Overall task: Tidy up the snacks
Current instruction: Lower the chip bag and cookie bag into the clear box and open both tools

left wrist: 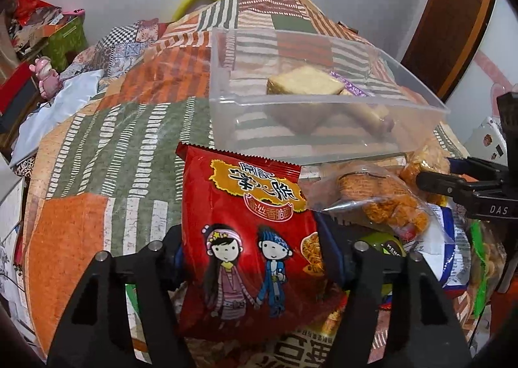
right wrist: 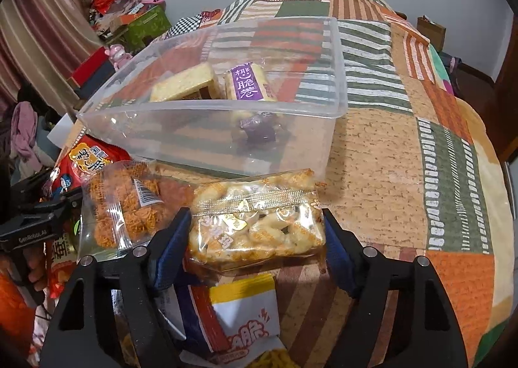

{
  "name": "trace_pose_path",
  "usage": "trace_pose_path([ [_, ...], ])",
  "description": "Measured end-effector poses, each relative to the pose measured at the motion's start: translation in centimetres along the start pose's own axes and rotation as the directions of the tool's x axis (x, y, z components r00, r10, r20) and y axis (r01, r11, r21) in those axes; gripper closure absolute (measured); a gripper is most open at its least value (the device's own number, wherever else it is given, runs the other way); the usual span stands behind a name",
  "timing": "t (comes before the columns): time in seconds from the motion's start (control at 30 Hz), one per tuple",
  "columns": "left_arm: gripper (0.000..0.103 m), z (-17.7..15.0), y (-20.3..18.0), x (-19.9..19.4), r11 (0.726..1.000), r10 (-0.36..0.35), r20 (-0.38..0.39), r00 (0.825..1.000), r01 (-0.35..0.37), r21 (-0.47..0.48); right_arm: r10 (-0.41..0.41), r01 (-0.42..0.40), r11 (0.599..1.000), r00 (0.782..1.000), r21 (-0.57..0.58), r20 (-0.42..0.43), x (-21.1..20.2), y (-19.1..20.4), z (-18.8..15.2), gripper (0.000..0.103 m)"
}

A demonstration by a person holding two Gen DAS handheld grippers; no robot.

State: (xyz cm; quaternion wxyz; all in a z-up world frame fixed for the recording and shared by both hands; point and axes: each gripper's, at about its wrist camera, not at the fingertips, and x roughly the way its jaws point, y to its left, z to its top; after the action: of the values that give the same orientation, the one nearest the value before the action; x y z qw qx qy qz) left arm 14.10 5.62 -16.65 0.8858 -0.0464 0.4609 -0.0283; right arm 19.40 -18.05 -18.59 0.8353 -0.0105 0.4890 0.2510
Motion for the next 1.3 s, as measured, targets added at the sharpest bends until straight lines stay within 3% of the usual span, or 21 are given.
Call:
trace_pose_path([
  [0.5,0.040,0.0,0.6,-5.6,0.999,0.015,0.106,0.994,-0.012,-0.035,0.007,-0.011,0.999,0.992,0.033,0.123,-5.1,-0.3,0.2,0.030],
  [0.77,0.040,2.4,-0.1,-8.4,1.000,-0.002,0.196,0.981,0.005,-0.019,0.010,-0.014,1.000,0.979,0.016,0.204,-7.6,0.6,1.6,0.030],
  [1.03,0.040,5.6,-0.7,-7.5,1.000,-0.017,0.231,0.973,0.018,-0.003,0.022,-0.018,1.000,0.972,-0.021,0.234,-7.1,1.6,4.2,0.030],
  [1.3,0.040,9.0,0.0,-3.4,0.999,-0.031,0.189,0.982,0.036,-0.023,0.008,0.005,0.998,0.974,-0.056,0.227,-4.9,2.0,7.5,0.030],
])
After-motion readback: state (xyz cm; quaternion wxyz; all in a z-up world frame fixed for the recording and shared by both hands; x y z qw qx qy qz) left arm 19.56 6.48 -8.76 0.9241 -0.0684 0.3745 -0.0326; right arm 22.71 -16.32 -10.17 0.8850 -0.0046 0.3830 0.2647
